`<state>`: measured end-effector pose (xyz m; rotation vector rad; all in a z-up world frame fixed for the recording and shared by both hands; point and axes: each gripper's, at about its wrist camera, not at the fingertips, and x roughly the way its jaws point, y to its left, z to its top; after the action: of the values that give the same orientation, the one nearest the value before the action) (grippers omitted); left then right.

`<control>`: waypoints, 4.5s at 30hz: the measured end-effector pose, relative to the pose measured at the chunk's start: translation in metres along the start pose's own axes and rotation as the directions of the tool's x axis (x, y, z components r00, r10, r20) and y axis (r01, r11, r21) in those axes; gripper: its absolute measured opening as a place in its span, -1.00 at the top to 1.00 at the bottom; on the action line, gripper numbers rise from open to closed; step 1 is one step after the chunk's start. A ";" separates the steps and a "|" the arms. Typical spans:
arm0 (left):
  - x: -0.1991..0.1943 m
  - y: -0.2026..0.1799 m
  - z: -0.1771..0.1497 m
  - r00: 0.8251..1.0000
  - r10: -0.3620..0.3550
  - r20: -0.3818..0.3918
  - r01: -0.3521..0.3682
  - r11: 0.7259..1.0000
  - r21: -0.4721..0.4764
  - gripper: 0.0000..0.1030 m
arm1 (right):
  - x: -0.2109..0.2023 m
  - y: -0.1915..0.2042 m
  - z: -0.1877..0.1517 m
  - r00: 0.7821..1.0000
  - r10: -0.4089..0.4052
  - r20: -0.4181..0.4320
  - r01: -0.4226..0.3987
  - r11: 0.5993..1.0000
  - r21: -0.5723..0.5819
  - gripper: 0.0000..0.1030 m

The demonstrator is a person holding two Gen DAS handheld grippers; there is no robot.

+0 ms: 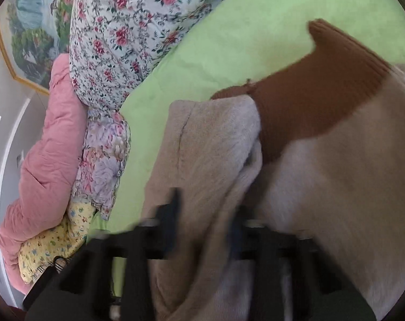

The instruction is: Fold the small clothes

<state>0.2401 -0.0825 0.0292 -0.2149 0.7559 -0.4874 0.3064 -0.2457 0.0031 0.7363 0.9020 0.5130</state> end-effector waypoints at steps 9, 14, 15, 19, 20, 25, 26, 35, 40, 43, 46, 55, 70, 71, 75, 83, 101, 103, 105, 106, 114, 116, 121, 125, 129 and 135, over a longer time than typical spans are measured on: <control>0.024 -0.059 0.024 0.984 -0.179 0.003 0.179 0.984 0.022 0.87 | -0.105 0.016 0.018 0.979 -0.067 0.194 0.107 0.974 -0.202 0.69; 0.070 -0.075 0.002 0.979 -0.179 -0.097 0.182 0.983 0.015 0.87 | -0.111 -0.043 0.007 0.967 -0.197 0.161 0.219 0.966 -0.135 0.69; 0.076 -0.077 -0.003 0.978 -0.175 -0.112 0.177 0.984 0.015 0.87 | -0.112 -0.051 0.005 0.966 -0.206 0.155 0.225 0.967 -0.120 0.69; 0.087 -0.078 -0.014 0.978 -0.163 -0.127 0.166 0.986 0.012 0.86 | -0.110 -0.073 -0.003 0.967 -0.207 0.150 0.221 0.972 -0.081 0.69; 0.088 -0.076 -0.014 0.978 -0.165 -0.127 0.167 0.986 0.006 0.85 | -0.110 -0.075 -0.004 0.969 -0.196 0.151 0.209 0.975 -0.074 0.69; 0.080 -0.071 -0.014 0.970 -0.194 -0.148 0.192 0.981 -0.029 0.72 | -0.112 -0.073 -0.005 0.965 -0.206 0.164 0.221 0.972 -0.077 0.60; 0.077 -0.070 -0.015 0.968 -0.199 -0.152 0.196 0.980 -0.033 0.71 | -0.113 -0.071 -0.006 0.962 -0.218 0.167 0.233 0.969 -0.079 0.59; 0.016 -0.050 -0.028 0.968 -0.201 -0.149 0.199 0.980 -0.026 0.30 | -0.141 -0.056 -0.036 0.932 -0.283 0.225 0.304 0.951 -0.062 -0.23; -0.014 -0.015 -0.016 0.976 -0.184 -0.117 0.175 0.981 -0.080 -0.17 | -0.148 -0.058 -0.046 0.937 -0.280 0.209 0.296 0.954 -0.048 -0.37; -0.020 0.007 -0.006 0.982 -0.155 -0.108 0.142 0.982 -0.122 -0.38 | -0.148 -0.064 -0.048 0.943 -0.271 0.196 0.280 0.960 -0.023 -0.37; -0.018 0.023 0.002 0.985 -0.132 -0.108 0.116 0.983 -0.140 -0.39 | -0.148 -0.067 -0.049 0.947 -0.259 0.190 0.264 0.964 -0.005 -0.38; 0.006 0.061 0.014 0.984 -0.118 -0.137 0.086 0.972 -0.220 -0.56 | -0.147 -0.067 -0.051 0.953 -0.247 0.178 0.251 0.968 0.001 -0.45; 0.073 0.106 0.029 0.948 -0.255 -0.191 0.157 0.895 -0.418 -0.58 | -0.134 -0.078 -0.042 0.966 -0.216 0.143 0.212 0.976 0.042 -0.48; 0.080 0.109 0.028 0.940 -0.282 -0.193 0.174 0.880 -0.442 -0.60 | -0.130 -0.079 -0.040 0.968 -0.212 0.134 0.209 0.977 0.041 -0.48; 0.104 0.120 0.021 0.918 -0.346 -0.195 0.208 0.836 -0.507 -0.65 | -0.117 -0.084 -0.034 0.974 -0.200 0.107 0.196 0.979 0.047 -0.48; 0.098 0.108 0.023 0.941 -0.281 -0.189 0.192 0.902 -0.387 0.13 | -0.087 -0.069 -0.035 0.981 -0.190 0.042 0.190 0.982 -0.004 0.26; -0.065 0.178 0.008 0.986 -0.065 -0.154 0.019 0.959 -0.283 0.20 | 0.014 0.036 -0.089 0.999 0.045 -0.012 -0.047 0.992 -0.116 0.38; -0.062 0.194 -0.005 0.983 -0.059 -0.171 0.003 0.950 -0.311 0.16 | 0.031 0.034 -0.094 0.999 0.021 -0.036 -0.025 0.994 -0.109 0.37; -0.062 0.205 -0.016 0.985 -0.072 -0.159 0.013 0.939 -0.343 0.07 | 0.036 0.032 -0.096 0.999 -0.003 -0.040 -0.002 0.994 -0.109 0.31; -0.063 0.206 -0.018 0.986 -0.073 -0.152 0.015 0.936 -0.353 0.00 | 0.037 0.030 -0.096 0.999 -0.007 -0.044 0.002 0.995 -0.104 0.27; -0.116 0.182 -0.040 0.991 0.068 -0.111 -0.100 0.946 -0.309 -0.25 | -0.003 0.036 -0.107 0.992 -0.126 0.027 0.128 0.988 -0.090 -0.20; -0.137 0.169 -0.052 0.988 0.123 -0.092 -0.144 0.951 -0.274 -0.35 | -0.024 0.040 -0.117 0.987 -0.140 0.079 0.147 0.985 -0.091 -0.28; -0.173 0.134 -0.095 0.975 0.197 -0.106 -0.212 0.964 -0.160 -0.39 | -0.062 0.046 -0.153 0.976 -0.151 0.159 0.162 0.985 -0.057 -0.30; -0.167 0.104 -0.124 0.952 0.272 -0.142 -0.282 0.958 -0.049 -0.39 | -0.069 0.050 -0.184 0.976 -0.146 0.161 0.154 0.987 -0.037 -0.30; -0.153 0.089 -0.135 0.918 0.375 -0.128 -0.378 0.926 0.003 -0.39 | -0.057 0.059 -0.202 0.977 -0.165 0.134 0.175 0.982 -0.066 -0.30; -0.134 0.090 -0.129 0.900 0.427 -0.081 -0.432 0.900 -0.053 -0.39 | -0.041 0.076 -0.207 0.971 -0.188 0.146 0.207 0.970 -0.126 -0.30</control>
<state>0.0973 0.0602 -0.0136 -0.0906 0.8598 -0.0464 0.1027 -0.1511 -0.0029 0.5389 0.7956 0.3424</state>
